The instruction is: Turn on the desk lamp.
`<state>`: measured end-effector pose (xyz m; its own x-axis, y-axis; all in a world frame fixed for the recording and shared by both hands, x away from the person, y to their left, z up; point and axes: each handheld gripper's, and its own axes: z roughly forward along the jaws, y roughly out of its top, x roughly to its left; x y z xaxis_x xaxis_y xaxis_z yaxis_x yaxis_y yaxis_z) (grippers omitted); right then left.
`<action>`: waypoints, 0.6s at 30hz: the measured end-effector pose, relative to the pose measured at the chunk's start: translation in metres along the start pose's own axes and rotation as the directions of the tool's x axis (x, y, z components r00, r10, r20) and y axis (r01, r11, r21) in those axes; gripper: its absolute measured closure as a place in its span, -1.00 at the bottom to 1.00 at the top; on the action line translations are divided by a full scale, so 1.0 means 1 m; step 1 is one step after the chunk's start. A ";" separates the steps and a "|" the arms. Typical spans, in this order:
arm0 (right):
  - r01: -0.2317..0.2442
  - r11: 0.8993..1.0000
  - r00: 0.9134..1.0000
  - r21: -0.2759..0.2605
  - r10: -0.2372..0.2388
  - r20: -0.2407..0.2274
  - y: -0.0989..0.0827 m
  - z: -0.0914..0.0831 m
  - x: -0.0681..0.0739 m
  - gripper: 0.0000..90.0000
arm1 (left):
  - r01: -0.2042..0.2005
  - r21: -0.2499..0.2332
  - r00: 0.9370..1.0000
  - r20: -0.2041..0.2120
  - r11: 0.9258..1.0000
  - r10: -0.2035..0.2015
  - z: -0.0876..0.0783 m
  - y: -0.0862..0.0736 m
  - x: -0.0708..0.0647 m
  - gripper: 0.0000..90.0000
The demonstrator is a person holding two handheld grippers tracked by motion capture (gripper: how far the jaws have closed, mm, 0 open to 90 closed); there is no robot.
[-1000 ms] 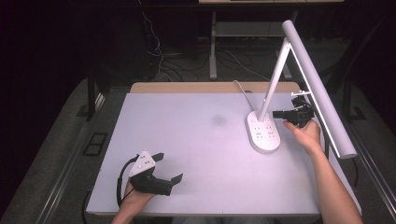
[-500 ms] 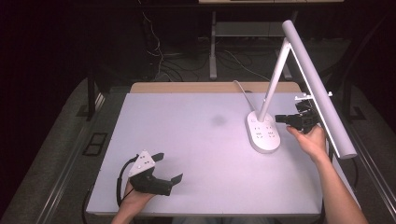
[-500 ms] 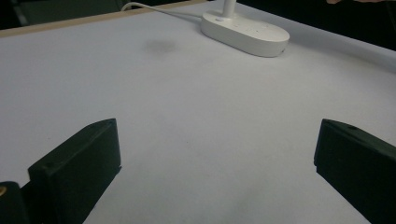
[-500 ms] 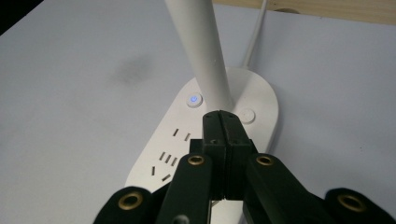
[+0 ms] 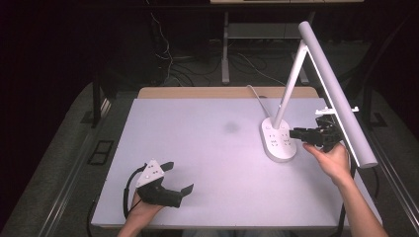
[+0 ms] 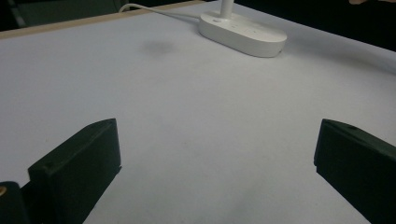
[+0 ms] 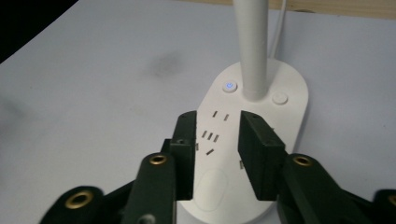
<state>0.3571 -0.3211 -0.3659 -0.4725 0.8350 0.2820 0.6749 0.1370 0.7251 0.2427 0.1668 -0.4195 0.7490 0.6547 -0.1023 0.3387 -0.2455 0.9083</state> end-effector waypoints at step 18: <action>0.034 0.998 0.994 -0.056 -0.040 -0.100 -0.037 -0.008 0.034 -1.00 | 0.000 0.000 1.000 -0.002 1.000 0.000 0.000 0.000 0.000 -1.00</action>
<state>0.3114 -0.3026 -0.3781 -0.5531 0.7715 0.3144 0.6254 0.1352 0.7685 0.2426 0.1668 -0.4193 0.7475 0.6565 -0.1014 0.3389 -0.2455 0.9082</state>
